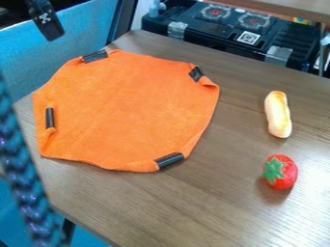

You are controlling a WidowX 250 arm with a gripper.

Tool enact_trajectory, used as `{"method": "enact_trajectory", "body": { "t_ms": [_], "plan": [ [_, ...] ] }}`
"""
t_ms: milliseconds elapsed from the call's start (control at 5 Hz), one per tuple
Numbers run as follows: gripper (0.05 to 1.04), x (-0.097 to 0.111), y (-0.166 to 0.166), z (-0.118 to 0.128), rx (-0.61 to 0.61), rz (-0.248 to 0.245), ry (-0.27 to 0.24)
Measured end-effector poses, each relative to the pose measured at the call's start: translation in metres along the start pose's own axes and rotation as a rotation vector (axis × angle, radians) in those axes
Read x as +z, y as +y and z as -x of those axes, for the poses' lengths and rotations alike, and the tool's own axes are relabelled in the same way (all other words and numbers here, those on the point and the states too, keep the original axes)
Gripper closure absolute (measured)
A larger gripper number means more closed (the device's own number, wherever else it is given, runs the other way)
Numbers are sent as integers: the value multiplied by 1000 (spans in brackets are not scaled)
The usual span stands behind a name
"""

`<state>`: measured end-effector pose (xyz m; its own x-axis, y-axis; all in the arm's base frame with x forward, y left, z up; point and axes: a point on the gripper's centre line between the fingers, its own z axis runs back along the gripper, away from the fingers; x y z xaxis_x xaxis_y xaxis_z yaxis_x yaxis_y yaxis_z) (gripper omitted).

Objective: Fold the cloth from bottom left to top right

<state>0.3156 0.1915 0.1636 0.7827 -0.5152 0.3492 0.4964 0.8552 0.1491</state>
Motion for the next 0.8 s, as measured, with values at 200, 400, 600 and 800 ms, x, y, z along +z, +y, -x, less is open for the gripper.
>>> {"method": "enact_trajectory", "body": {
  "t_ms": [200,400,600,800],
  "plan": [
    [83,-10,-1,4,14,21,11],
    [83,-25,-18,17,128,7,20],
    [83,-35,-39,19,234,-48,12],
    [83,-43,-57,22,370,-64,-32]
  ]
}}
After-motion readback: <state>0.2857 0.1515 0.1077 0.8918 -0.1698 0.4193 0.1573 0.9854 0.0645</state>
